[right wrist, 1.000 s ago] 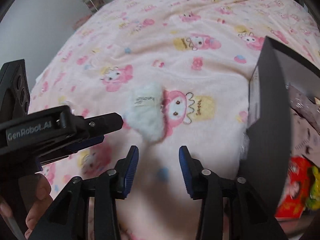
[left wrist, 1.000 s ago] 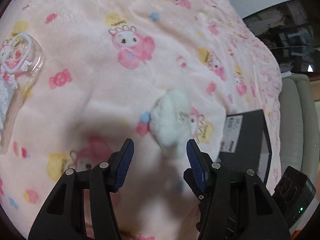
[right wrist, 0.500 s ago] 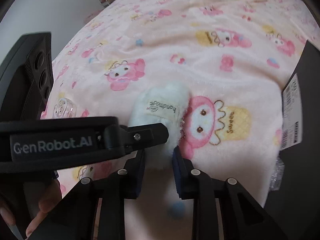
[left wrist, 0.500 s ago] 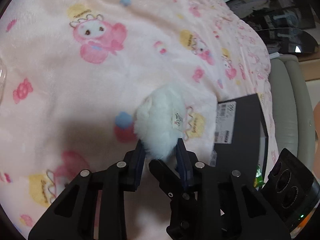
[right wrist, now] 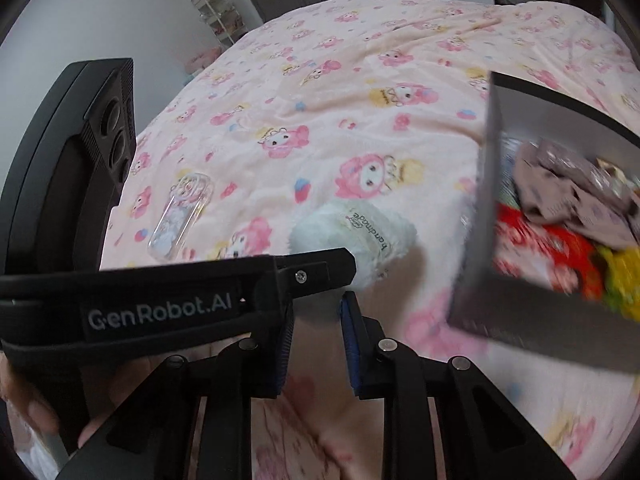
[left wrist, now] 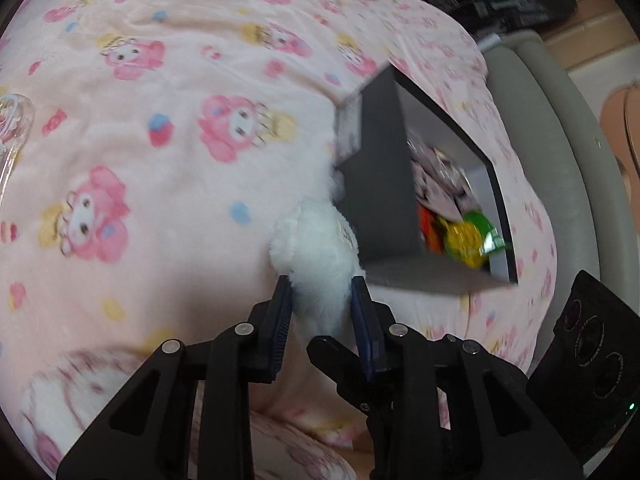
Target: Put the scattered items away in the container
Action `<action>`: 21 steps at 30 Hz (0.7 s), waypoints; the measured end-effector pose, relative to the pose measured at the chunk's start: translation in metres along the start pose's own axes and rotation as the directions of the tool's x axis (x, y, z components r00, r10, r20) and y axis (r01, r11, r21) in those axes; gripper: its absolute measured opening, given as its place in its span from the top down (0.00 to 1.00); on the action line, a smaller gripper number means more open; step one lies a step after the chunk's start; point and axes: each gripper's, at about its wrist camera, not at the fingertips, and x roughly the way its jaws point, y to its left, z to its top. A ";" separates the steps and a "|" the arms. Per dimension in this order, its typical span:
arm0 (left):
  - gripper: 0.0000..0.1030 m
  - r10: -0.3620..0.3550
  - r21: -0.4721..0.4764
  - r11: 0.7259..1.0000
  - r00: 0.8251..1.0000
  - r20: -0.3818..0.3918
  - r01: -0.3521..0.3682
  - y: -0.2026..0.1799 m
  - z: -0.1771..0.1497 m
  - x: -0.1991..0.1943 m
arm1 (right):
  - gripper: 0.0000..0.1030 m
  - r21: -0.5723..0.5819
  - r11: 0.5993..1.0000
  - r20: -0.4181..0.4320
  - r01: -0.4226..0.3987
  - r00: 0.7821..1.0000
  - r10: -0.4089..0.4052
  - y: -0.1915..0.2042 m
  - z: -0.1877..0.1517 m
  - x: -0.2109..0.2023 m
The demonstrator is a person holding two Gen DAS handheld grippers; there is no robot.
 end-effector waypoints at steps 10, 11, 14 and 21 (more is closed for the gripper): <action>0.72 0.023 0.230 0.973 0.985 -0.174 0.018 -0.099 -0.049 0.069 | 0.83 0.168 0.985 0.046 0.040 0.998 -0.049 -0.073 -0.078 -0.067; 0.69 0.028 0.271 0.962 0.983 -0.184 0.023 -0.109 -0.050 0.079 | 0.83 0.201 0.978 0.043 0.052 0.997 -0.062 -0.086 -0.085 -0.070; 0.66 0.094 0.379 0.925 0.984 -0.148 -0.032 -0.127 -0.046 0.096 | 0.83 0.268 0.958 0.049 0.101 0.992 -0.118 -0.116 -0.096 -0.077; 0.63 0.003 0.276 0.961 0.993 -0.120 0.030 -0.102 -0.031 0.097 | 0.83 0.390 0.916 0.088 0.088 0.987 -0.133 -0.165 -0.110 -0.087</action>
